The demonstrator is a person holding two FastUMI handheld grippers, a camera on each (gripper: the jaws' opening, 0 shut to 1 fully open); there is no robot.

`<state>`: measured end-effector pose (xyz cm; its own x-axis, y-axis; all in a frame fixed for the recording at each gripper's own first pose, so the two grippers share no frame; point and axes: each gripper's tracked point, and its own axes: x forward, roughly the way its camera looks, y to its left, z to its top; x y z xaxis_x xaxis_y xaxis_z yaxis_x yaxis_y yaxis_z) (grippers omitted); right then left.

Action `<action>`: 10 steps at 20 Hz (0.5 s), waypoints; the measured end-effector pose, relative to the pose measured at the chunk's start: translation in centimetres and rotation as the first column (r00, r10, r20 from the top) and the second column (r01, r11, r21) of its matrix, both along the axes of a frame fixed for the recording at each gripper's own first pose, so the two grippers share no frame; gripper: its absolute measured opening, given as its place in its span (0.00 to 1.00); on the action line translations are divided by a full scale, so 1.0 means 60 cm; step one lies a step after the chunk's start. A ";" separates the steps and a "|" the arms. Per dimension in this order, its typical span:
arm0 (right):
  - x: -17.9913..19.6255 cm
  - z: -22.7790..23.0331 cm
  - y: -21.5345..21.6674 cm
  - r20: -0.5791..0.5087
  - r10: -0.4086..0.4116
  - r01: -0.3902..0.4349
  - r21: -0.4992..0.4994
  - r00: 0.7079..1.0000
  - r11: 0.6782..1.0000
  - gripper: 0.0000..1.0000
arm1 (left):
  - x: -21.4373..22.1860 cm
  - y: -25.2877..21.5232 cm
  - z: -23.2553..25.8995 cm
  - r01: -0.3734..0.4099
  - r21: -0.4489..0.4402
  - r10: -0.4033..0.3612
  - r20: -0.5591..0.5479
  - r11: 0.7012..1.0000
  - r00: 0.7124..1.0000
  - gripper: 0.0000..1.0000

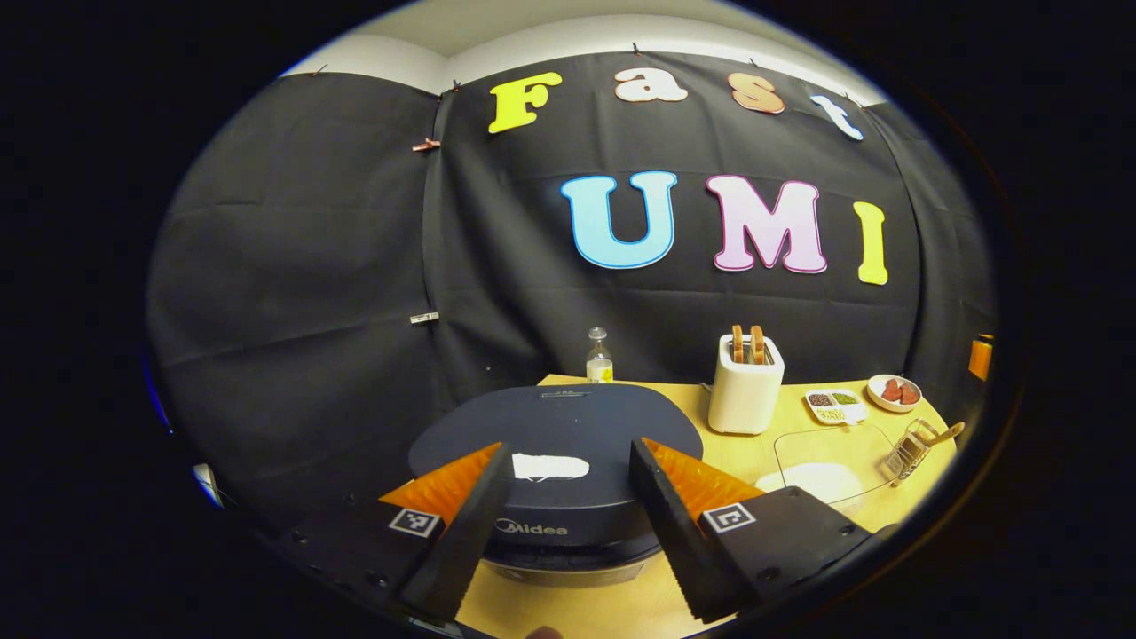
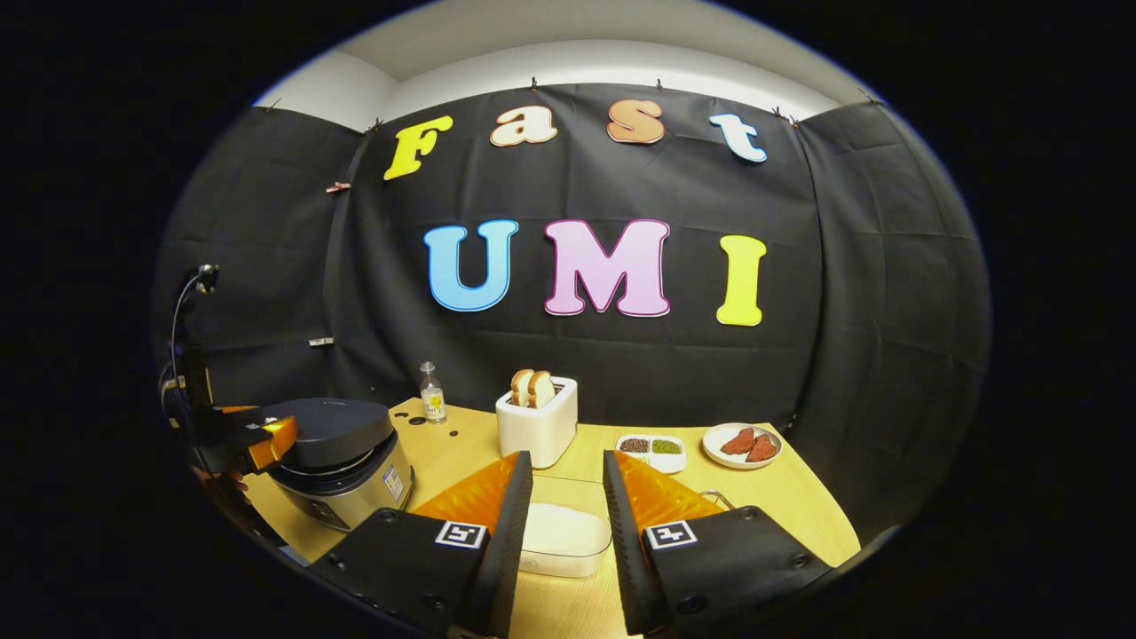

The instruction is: Close the left gripper, press the button to open the rice cooker; take a wooden spoon from the chopstick holder with the right hand, scoop a spoonful of rice and pour it into the rice cooker, then put the wooden spoon back into the chopstick holder.

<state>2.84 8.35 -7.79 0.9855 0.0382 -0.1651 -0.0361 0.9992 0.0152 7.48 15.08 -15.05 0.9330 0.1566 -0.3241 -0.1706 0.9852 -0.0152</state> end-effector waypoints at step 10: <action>-0.004 -0.002 0.014 -0.008 0.021 -0.022 -0.010 1.000 1.000 0.50 | -0.026 0.004 -0.044 -0.038 0.049 0.036 0.039 0.998 0.999 0.93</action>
<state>2.57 9.18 -7.90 0.9831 0.0576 -0.1737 -0.0576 0.9983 0.0054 5.92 15.32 -17.71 0.9378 0.2060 -0.2795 -0.2070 0.9780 0.0264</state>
